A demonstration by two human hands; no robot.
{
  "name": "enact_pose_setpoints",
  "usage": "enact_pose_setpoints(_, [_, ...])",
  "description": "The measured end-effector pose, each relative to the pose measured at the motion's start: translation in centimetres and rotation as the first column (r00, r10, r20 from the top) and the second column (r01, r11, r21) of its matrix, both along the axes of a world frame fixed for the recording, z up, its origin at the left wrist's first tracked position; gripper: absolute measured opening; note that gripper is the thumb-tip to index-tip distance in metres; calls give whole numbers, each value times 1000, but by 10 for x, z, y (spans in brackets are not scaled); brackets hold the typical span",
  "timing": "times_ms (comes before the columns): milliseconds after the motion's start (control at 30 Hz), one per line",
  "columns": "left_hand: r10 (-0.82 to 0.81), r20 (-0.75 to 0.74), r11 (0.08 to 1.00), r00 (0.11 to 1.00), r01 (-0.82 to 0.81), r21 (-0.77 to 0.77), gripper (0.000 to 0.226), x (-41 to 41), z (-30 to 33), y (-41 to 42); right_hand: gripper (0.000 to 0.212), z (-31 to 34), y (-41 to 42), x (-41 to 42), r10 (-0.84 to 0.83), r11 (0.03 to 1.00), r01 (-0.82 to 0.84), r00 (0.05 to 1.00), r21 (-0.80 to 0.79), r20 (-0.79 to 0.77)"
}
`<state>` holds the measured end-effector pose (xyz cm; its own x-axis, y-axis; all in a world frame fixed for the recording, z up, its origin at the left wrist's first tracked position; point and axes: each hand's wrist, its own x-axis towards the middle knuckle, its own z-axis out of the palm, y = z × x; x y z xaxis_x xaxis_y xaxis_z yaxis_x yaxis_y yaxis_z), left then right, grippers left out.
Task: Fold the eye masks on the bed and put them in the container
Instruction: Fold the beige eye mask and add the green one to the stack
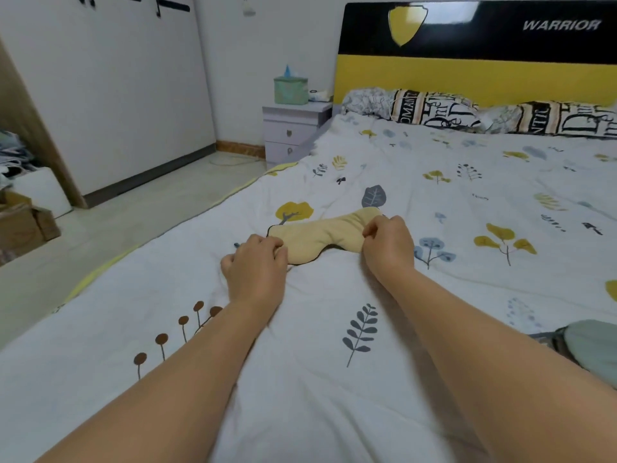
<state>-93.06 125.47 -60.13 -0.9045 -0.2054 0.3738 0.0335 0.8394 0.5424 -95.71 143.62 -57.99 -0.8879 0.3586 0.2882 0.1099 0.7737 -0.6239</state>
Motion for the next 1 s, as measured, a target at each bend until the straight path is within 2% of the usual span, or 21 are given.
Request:
enact_pose_setpoints(167, [3, -27, 987, 1000, 2, 162, 24, 25, 25, 11, 32, 20, 10, 31, -47, 992, 44, 999, -122, -18])
enact_pose_setpoints(333, [-112, -11, 951, 994, 110, 289, 22, 61, 48, 32, 31, 34, 27, 83, -110, 979, 108, 994, -173, -2])
enact_pose_setpoints(533, [-269, 117, 928, 956, 225, 297, 25, 107, 56, 53, 33, 44, 58, 150, -146, 969, 152, 988, -195, 44])
enact_pose_setpoints(767, [-388, 263, 898, 883, 298, 323, 56, 154, 64, 85, 38, 49, 87, 224, -194, 957, 195, 981, -215, 26])
enact_pose_setpoints(900, [-416, 383, 898, 825, 308, 313, 56, 176, 59, 99, 46, 43, 99, 257, -224, 926, 218, 974, -308, 17])
enact_pose_setpoints(1000, [-413, 478, 910, 775, 334, 246, 39, 185, 53, 102, 56, 38, 105, 273, -304, 878, 300, 951, -373, 48])
